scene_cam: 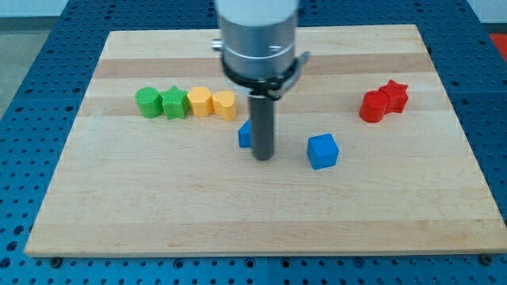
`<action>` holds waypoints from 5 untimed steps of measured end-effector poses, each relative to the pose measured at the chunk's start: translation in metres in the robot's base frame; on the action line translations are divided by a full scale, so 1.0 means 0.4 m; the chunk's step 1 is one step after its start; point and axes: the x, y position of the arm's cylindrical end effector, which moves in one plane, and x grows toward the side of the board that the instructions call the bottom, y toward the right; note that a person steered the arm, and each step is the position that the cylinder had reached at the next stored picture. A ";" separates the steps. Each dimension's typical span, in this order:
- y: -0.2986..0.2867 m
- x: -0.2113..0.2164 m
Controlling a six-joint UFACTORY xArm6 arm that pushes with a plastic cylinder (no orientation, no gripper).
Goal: Push the triangle to the top of the cube
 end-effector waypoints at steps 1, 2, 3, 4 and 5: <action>0.040 0.000; -0.011 0.011; -0.104 0.052; -0.181 0.075; -0.179 -0.035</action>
